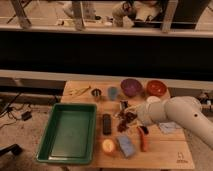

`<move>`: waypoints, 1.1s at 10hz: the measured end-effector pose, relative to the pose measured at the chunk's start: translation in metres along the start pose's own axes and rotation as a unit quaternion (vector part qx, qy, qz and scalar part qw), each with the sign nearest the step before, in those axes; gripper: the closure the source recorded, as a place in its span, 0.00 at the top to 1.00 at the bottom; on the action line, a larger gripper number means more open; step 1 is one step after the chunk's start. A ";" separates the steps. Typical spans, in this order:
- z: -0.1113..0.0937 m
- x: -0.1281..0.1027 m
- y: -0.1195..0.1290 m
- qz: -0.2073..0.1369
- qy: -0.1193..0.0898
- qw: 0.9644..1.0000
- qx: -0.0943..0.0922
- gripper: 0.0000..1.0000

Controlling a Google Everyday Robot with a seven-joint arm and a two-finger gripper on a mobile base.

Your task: Place grapes in metal cup

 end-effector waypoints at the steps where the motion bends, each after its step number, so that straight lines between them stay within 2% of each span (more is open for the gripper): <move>1: 0.001 -0.002 -0.004 -0.003 -0.004 1.000 0.003 0.00; 4: 0.021 -0.029 -0.027 -0.023 -0.023 0.999 0.011 0.00; 11: 0.056 -0.055 -0.076 -0.048 -0.059 0.997 0.032 0.00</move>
